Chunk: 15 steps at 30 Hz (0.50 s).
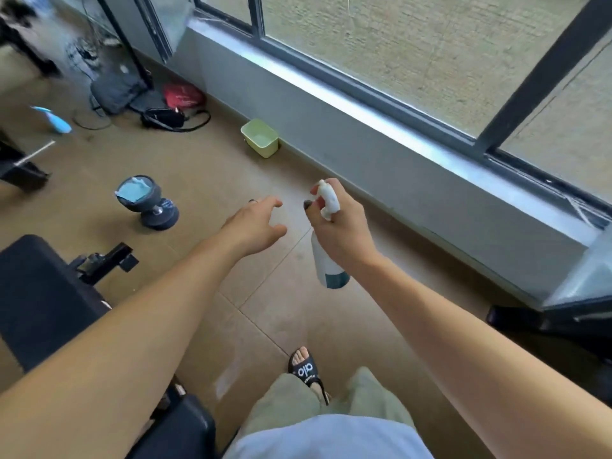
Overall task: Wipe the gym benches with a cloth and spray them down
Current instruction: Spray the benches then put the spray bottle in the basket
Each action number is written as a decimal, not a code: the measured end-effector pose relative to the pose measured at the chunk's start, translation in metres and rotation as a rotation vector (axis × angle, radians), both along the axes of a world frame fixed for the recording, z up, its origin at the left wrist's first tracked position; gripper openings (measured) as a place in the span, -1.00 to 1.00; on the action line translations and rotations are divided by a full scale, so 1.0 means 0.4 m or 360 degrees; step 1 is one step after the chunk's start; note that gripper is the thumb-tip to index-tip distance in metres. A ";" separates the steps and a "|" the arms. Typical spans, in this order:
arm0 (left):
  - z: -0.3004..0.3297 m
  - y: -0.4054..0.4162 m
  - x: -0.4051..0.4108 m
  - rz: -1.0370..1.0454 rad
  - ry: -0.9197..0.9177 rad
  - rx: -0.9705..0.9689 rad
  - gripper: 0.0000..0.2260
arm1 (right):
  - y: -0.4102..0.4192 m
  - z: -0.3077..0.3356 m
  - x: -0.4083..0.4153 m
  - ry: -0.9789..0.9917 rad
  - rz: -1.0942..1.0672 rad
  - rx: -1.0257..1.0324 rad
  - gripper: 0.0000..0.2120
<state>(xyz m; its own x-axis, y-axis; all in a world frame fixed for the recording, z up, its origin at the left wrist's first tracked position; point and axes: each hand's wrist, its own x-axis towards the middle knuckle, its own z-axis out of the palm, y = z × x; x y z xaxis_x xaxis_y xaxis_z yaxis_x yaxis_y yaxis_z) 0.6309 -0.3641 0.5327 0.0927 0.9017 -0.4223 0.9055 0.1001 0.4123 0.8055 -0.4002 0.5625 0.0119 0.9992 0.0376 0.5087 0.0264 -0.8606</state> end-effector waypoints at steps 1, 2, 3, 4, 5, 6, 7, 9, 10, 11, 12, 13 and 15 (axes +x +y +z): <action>0.001 0.057 -0.017 0.0019 -0.0013 0.0014 -0.48 | 0.063 0.005 -0.015 -0.0009 0.0032 -0.0011 -0.86; 0.003 0.112 -0.035 0.0023 -0.0019 0.0020 -0.48 | 0.124 0.006 -0.029 -0.0018 0.0053 -0.0025 -0.87; 0.007 0.165 -0.051 0.0022 -0.0015 0.0015 -0.48 | 0.185 0.006 -0.044 -0.0026 0.0070 -0.0037 -0.87; 0.007 0.219 -0.068 0.0034 -0.0013 0.0002 -0.48 | 0.249 0.004 -0.061 -0.0031 0.0084 -0.0051 -0.88; 0.006 0.274 -0.084 0.0052 -0.0015 -0.0008 -0.48 | 0.315 -0.001 -0.077 -0.0035 0.0098 -0.0068 -0.88; 0.002 0.333 -0.101 0.0068 -0.0022 -0.0018 -0.48 | 0.382 -0.011 -0.094 -0.0039 0.0109 -0.0090 -0.87; -0.004 0.394 -0.117 0.0079 -0.0027 -0.0019 -0.49 | 0.449 -0.019 -0.111 -0.0047 0.0125 -0.0106 -0.87; -0.021 0.518 -0.150 0.0114 -0.0032 -0.0005 -0.49 | 0.585 -0.045 -0.149 -0.0044 0.0171 -0.0114 -0.87; -0.028 0.581 -0.168 0.0128 -0.0031 0.0007 -0.49 | 0.653 -0.060 -0.169 -0.0025 0.0192 -0.0119 -0.88; -0.035 0.643 -0.187 0.0144 -0.0030 0.0012 -0.49 | 0.720 -0.073 -0.190 -0.0004 0.0214 -0.0129 -0.89; -0.043 0.705 -0.205 0.0177 -0.0029 0.0014 -0.49 | 0.788 -0.086 -0.213 0.0013 0.0242 -0.0138 -0.90; -0.050 0.780 -0.229 0.0214 -0.0016 0.0016 -0.49 | 0.872 -0.099 -0.242 0.0027 0.0275 -0.0148 -0.90; -0.059 0.885 -0.269 0.0247 0.0000 0.0001 -0.49 | 0.988 -0.116 -0.282 0.0048 0.0297 -0.0173 -0.90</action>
<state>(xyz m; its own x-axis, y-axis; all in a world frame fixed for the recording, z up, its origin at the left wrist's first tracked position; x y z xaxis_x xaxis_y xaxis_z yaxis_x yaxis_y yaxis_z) 0.5234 -0.0101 0.5089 -0.0477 0.9056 -0.4215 0.8794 0.2382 0.4123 0.6925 -0.0049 0.5160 -0.1742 0.9824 -0.0680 0.4775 0.0239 -0.8783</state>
